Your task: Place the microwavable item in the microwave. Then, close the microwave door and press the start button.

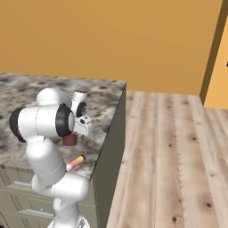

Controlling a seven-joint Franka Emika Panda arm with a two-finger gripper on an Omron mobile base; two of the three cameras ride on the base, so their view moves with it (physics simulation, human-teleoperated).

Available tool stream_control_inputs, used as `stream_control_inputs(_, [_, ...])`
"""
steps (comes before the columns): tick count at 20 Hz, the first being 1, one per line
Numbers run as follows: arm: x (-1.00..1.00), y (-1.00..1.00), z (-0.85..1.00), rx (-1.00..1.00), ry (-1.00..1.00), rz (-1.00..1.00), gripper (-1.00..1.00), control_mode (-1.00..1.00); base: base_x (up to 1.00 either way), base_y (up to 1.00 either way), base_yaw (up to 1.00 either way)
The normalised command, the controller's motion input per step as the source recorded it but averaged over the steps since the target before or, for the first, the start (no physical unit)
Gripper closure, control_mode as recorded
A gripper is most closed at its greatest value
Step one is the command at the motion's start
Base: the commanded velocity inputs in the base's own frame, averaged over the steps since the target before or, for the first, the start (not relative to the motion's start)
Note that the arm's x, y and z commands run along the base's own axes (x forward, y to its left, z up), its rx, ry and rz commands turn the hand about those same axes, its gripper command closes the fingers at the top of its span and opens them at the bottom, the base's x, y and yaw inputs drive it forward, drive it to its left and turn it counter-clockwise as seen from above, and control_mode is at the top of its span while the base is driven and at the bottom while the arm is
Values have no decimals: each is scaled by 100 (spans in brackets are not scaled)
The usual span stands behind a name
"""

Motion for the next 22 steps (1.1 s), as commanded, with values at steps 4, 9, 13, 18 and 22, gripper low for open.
stream_control_inputs(4, [-66, 1, -69, 0, 0, 0, 100, -100, 0, 0, 0])
stream_control_inputs(9, [-40, 2, -40, 0, 0, 0, 100, -100, 0, 0, 0])
stream_control_inputs(13, [-23, 5, -9, 0, 0, -5, 100, -100, 0, 0, 0])
stream_control_inputs(18, [-19, 0, 41, 0, -9, -9, 100, -100, 0, 0, 0])
stream_control_inputs(22, [-31, 0, 100, 0, -26, -6, 100, -100, 0, 0, 0])
